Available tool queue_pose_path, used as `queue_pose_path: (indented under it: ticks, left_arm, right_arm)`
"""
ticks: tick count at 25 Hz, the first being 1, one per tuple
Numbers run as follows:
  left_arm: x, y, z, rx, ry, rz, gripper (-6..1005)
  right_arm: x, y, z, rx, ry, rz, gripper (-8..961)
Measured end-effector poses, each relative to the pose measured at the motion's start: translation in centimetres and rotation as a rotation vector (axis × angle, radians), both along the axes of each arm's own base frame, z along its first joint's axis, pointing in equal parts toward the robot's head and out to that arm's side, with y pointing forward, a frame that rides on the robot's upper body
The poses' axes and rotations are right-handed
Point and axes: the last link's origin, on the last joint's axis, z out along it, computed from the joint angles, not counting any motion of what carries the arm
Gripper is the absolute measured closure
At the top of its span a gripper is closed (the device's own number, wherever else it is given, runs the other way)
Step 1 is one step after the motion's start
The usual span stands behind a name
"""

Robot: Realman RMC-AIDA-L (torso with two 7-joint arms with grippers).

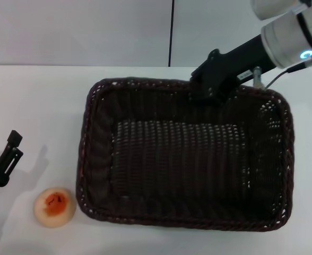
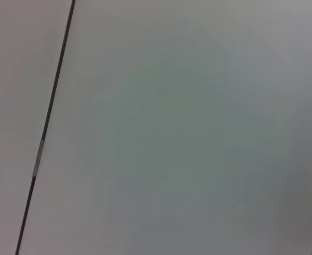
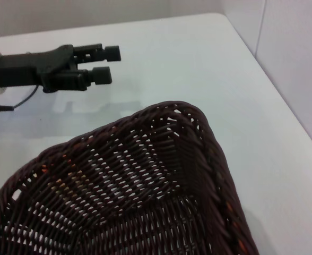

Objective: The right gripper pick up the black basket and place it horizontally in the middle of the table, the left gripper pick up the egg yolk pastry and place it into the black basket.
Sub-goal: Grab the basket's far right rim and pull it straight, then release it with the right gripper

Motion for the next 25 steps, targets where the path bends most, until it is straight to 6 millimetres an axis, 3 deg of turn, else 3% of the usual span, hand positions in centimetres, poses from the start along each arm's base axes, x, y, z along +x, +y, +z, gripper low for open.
queue_pose_path:
  ticks: [6, 23, 25]
  left_arm:
    - [-0.21, -0.15, 0.07, -0.003, 0.007, 0.007, 169]
    - [-0.27, -0.19, 0.1, -0.004, 0.01, 0.008, 170]
    - [-0.3, -0.28, 0.11, -0.004, 0.01, 0.009, 170]
  right_arm:
    - [0.09, -0.25, -1.0, -0.011, -0.007, 0.013, 706]
    - [0.62, -0.24, -0.8, 0.035, -0.019, 0.075, 620]
    - [0.64, -0.28, -0.56, 0.052, -0.001, 0.078, 565]
